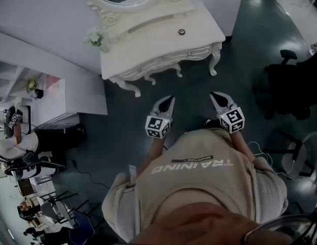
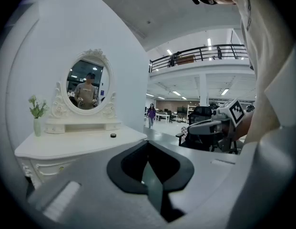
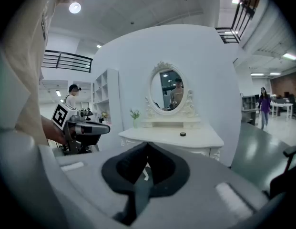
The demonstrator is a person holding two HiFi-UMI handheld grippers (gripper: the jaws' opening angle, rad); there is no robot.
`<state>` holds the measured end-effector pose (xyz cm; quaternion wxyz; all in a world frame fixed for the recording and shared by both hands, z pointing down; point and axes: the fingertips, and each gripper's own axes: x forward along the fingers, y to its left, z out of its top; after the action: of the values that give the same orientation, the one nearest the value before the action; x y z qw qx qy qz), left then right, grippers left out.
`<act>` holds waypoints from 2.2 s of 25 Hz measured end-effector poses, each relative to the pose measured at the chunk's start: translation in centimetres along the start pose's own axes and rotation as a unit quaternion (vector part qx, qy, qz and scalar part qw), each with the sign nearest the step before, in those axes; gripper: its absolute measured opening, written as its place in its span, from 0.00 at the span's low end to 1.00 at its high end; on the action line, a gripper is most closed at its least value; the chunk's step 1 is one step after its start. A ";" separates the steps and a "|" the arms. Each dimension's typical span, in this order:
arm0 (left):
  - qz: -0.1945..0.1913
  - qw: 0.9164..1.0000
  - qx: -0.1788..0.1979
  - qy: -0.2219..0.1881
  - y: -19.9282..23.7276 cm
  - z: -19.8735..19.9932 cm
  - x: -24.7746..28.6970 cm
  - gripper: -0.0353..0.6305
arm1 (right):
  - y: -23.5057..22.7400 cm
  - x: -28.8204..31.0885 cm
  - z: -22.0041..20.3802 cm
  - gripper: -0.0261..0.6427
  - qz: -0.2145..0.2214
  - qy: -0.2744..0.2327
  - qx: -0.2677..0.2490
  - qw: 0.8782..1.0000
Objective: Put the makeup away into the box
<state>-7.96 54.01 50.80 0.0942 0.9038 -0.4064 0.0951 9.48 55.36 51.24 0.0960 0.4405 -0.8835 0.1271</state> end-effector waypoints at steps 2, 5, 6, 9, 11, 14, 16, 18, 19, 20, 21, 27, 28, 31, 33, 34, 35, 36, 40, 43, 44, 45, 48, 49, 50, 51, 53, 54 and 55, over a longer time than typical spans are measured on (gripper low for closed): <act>-0.009 1.000 0.017 -0.001 -0.1 0.8 1.8 0.06 | -2.0 0.5 0.4 0.04 -0.003 -0.012 0.015 1.000; -0.026 0.999 0.028 0.001 -0.9 2.0 4.5 0.06 | -4.2 1.3 2.1 0.04 0.005 -0.019 -0.017 1.000; -0.032 0.999 0.030 -0.001 -1.3 2.4 5.5 0.06 | -4.9 1.5 2.8 0.04 0.010 -0.022 -0.033 0.999; -0.036 0.999 0.035 -0.009 -2.1 4.1 8.3 0.06 | -7.4 2.0 4.0 0.04 0.018 -0.036 -0.046 0.998; -0.025 0.999 0.022 -0.017 -1.9 5.0 9.7 0.06 | -8.9 2.2 3.6 0.04 0.022 -0.042 -0.031 0.998; 0.003 1.000 0.002 -0.013 -1.3 5.0 11.8 0.06 | -11.4 2.8 2.3 0.04 0.032 -0.035 -0.016 0.999; 0.023 1.000 -0.005 0.001 -0.9 4.2 13.1 0.06 | -13.2 3.4 1.5 0.04 0.041 -0.027 -0.017 0.999; 0.045 0.999 -0.025 0.013 -0.5 3.3 13.7 0.06 | -14.6 4.1 0.7 0.04 0.053 -0.017 -0.019 0.998; 0.054 0.998 -0.033 0.016 -0.3 3.0 13.8 0.06 | -15.1 4.5 0.5 0.04 0.059 -0.012 -0.018 0.998; 0.062 0.997 -0.036 0.019 -0.1 2.9 14.0 0.06 | -15.5 5.0 0.5 0.04 0.065 -0.009 -0.016 0.998; 0.067 0.997 -0.037 0.021 0.2 2.9 14.1 0.06 | -15.8 5.6 0.5 0.04 0.071 -0.009 -0.012 0.997; 0.081 0.995 -0.050 0.037 0.8 1.4 15.0 0.06 | -16.5 8.1 -1.2 0.04 0.099 0.019 0.008 0.995; 0.080 0.995 -0.050 0.038 1.2 1.2 15.3 0.06 | -16.7 8.8 -1.2 0.04 0.101 0.022 0.015 0.995; 0.072 0.995 -0.056 0.039 3.3 0.9 16.1 0.06 | -17.0 11.4 -0.3 0.04 0.095 0.018 0.033 0.995; 0.061 0.996 -0.059 0.033 5.1 1.0 16.6 0.06 | -16.7 13.0 0.7 0.04 0.089 0.020 0.022 0.996; 0.055 0.996 -0.060 0.030 5.9 1.1 16.9 0.06 | -16.6 13.7 1.2 0.04 0.086 0.023 0.015 0.996; 0.048 0.997 -0.060 0.026 6.7 1.3 17.2 0.06 | -16.5 14.4 1.9 0.04 0.082 0.026 0.012 0.996; 0.041 0.997 -0.058 0.022 7.6 1.6 17.5 0.06 | -16.4 15.0 2.6 0.04 0.078 0.025 0.013 0.997; 0.023 0.999 -0.030 -0.007 12.6 4.9 18.7 0.06 | -16.1 18.1 6.7 0.04 0.063 -0.001 0.025 0.998; 0.007 1.000 -0.016 -0.025 15.9 7.2 19.9 0.06 | -16.4 20.2 9.7 0.04 0.039 -0.019 0.003 0.999; 0.000 0.999 -0.014 -0.029 16.9 7.8 20.4 0.06 | -16.6 20.8 10.4 0.04 0.030 -0.022 -0.002 0.999; -0.008 0.999 -0.013 -0.033 17.8 8.3 20.9 0.06 | -16.8 21.4 10.8 0.04 0.020 -0.022 -0.005 1.000; -0.032 0.999 -0.007 -0.043 19.9 9.7 22.1 0.06 | -17.0 23.2 11.1 0.04 -0.006 -0.012 -0.007 1.000; -0.040 0.998 -0.006 -0.045 20.5 9.9 22.4 0.06 | -16.9 23.9 11.1 0.04 -0.012 -0.007 -0.003 1.000; -0.049 0.998 -0.005 -0.046 21.1 10.0 22.7 0.06 | -16.8 24.7 11.1 0.04 -0.016 -0.004 0.002 1.000; -0.058 0.997 -0.002 -0.044 21.7 9.9 22.9 0.06 | -16.6 25.6 11.0 0.04 -0.019 -0.002 0.008 1.000; -0.074 0.997 0.000 -0.033 23.1 9.1 23.6 0.06 | -16.3 27.7 11.0 0.04 -0.021 0.003 0.018 1.000; -0.079 0.997 -0.003 -0.027 23.7 8.6 23.9 0.06 | -16.3 28.6 11.1 0.04 -0.020 0.005 0.022 1.000; -0.082 0.996 -0.008 -0.022 24.2 8.1 24.0 0.06 | -16.2 29.3 11.2 0.04 -0.018 0.008 0.024 1.000</act>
<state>-9.75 18.97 51.18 0.0999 0.9352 -0.3337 0.0643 4.49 20.41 51.13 0.0945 0.4576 -0.8713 0.1500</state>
